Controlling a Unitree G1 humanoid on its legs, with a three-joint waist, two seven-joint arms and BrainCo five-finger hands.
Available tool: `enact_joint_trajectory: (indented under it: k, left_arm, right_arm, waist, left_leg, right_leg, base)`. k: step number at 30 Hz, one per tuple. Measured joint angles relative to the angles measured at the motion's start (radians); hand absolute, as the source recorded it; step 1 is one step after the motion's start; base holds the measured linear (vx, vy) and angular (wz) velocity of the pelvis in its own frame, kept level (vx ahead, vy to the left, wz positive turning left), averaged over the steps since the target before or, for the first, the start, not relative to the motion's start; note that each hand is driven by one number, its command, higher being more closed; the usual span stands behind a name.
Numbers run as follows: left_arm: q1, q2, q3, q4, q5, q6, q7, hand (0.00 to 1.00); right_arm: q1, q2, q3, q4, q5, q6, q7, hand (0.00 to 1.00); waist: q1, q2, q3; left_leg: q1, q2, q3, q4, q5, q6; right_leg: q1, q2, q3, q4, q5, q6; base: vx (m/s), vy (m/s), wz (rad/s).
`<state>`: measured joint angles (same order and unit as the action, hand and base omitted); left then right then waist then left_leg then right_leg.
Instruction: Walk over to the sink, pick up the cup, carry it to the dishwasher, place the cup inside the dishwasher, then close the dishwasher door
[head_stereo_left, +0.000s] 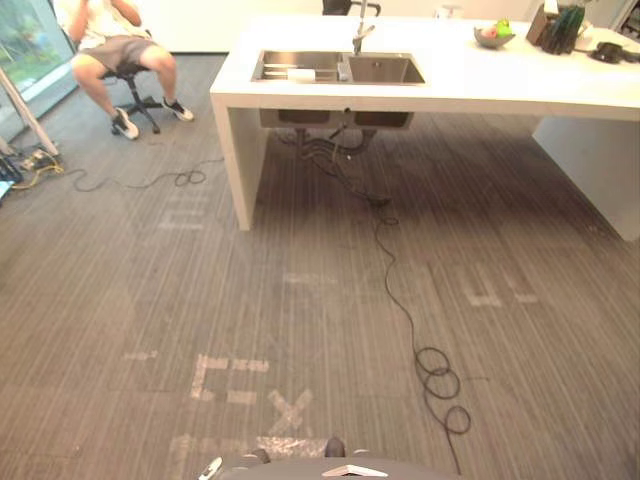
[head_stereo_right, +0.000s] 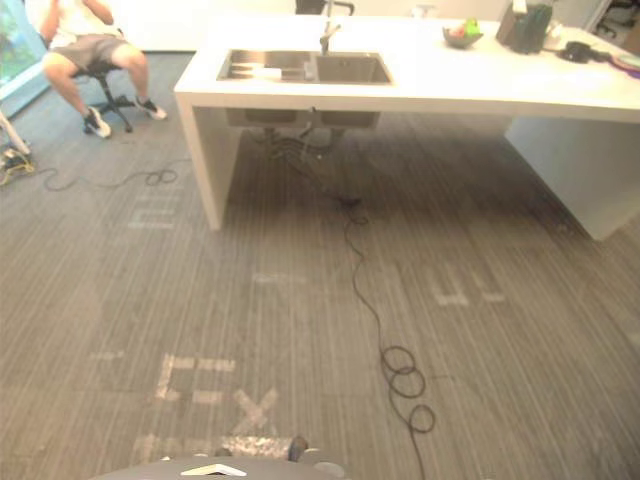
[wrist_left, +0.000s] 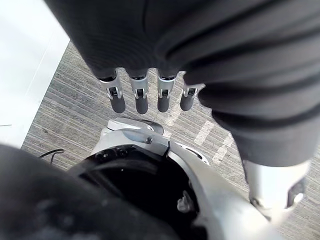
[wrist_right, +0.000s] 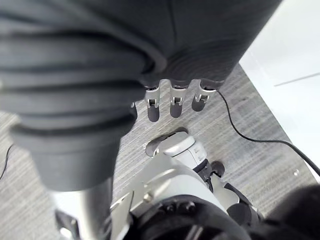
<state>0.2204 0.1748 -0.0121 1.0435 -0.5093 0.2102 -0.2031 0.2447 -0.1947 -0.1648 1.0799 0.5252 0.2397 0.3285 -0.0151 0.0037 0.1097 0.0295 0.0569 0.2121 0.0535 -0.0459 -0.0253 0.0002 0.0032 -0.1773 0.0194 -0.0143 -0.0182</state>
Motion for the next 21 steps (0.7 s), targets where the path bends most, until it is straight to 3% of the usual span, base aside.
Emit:
enact_joint_trajectory:
  k: [2, 3, 4, 5, 10, 11, 14, 17, 21]
  left_arm:
    - [-0.006, 0.001, 0.010, 0.001, -0.013, 0.021, -0.038, 0.00]
    - [-0.011, 0.006, 0.011, 0.002, -0.037, 0.036, -0.063, 0.00]
    - [-0.014, 0.006, 0.010, 0.013, -0.038, 0.052, -0.065, 0.00]
    - [-0.019, 0.007, 0.010, 0.019, -0.037, 0.057, -0.067, 0.00]
    - [-0.036, 0.010, 0.009, 0.035, -0.016, 0.052, -0.074, 0.00]
    - [-0.038, 0.013, 0.009, 0.034, -0.017, 0.040, -0.071, 0.00]
    - [-0.050, 0.012, 0.003, 0.023, -0.030, -0.010, -0.051, 0.00]
    - [-0.061, 0.010, -0.032, -0.016, -0.077, -0.065, 0.023, 0.00]
    - [-0.098, -0.007, -0.074, -0.052, -0.103, -0.125, 0.031, 0.00]
  right_arm:
    - [0.007, 0.013, -0.008, 0.000, 0.027, 0.018, 0.000, 0.00]
    - [0.011, 0.022, -0.027, 0.002, 0.046, 0.032, 0.002, 0.00]
    - [0.014, 0.032, -0.052, 0.003, 0.060, 0.038, 0.011, 0.00]
    - [0.015, 0.037, -0.062, 0.003, 0.059, 0.038, 0.019, 0.00]
    - [0.004, 0.061, -0.096, -0.003, 0.018, -0.060, 0.053, 0.00]
    - [-0.010, 0.071, -0.096, -0.011, 0.019, -0.095, 0.065, 0.00]
    - [-0.033, 0.082, -0.085, -0.054, 0.020, -0.135, 0.054, 0.00]
    - [-0.079, 0.076, -0.013, -0.055, 0.022, -0.168, -0.003, 0.00]
    - [-0.173, 0.091, 0.044, -0.063, 0.070, -0.259, -0.113, 0.00]
  waist:
    - [-0.001, -0.016, 0.009]
    - [-0.001, 0.000, 0.016]
    - [-0.003, -0.017, 0.023]
    - [-0.005, -0.006, 0.020]
    - [-0.011, -0.010, 0.037]
    - [-0.010, -0.015, 0.040]
    - [0.001, -0.017, 0.041]
    - [0.005, -0.010, 0.049]
    - [0.006, -0.002, 0.053]
  left_leg:
    - [0.017, -0.001, 0.017, -0.024, 0.005, -0.001]
    - [0.031, -0.004, 0.028, -0.039, 0.006, -0.004]
    - [0.042, -0.004, 0.031, -0.047, 0.008, -0.007]
    - [0.047, -0.006, 0.031, -0.053, 0.009, -0.007]
    - [0.080, -0.012, 0.016, -0.075, 0.013, -0.006]
    - [0.079, -0.013, 0.011, -0.076, 0.012, -0.007]
    - [0.080, -0.016, 0.009, -0.076, 0.011, -0.008]
    - [0.093, -0.026, -0.004, -0.077, 0.012, -0.007]
    - [0.095, -0.034, -0.019, -0.098, 0.036, 0.001]
  right_leg:
    - [0.015, -0.001, -0.003, -0.032, 0.023, 0.003]
    - [0.025, -0.003, -0.008, -0.047, 0.044, 0.005]
    - [0.038, -0.003, -0.014, -0.058, 0.049, 0.011]
    - [0.044, -0.003, -0.018, -0.064, 0.052, 0.011]
    - [0.075, -0.005, -0.044, -0.084, 0.052, 0.028]
    - [0.076, -0.006, -0.057, -0.085, 0.052, 0.029]
    - [0.081, -0.010, -0.063, -0.086, 0.052, 0.038]
    - [0.108, -0.018, -0.083, -0.099, 0.050, 0.041]
    - [0.105, -0.024, -0.095, -0.100, 0.060, 0.038]
  base:
    - [0.10, 0.020, -0.23]
    - [0.16, 0.020, -0.17]
    - [0.17, 0.019, -0.10]
    - [0.19, 0.029, 0.04]
    - [0.16, 0.030, 0.11]
    - [0.09, 0.013, 0.10]
    - [0.04, 0.018, 0.08]
    - [-0.02, 0.019, 0.18]
    - [-0.08, 0.013, 0.11]
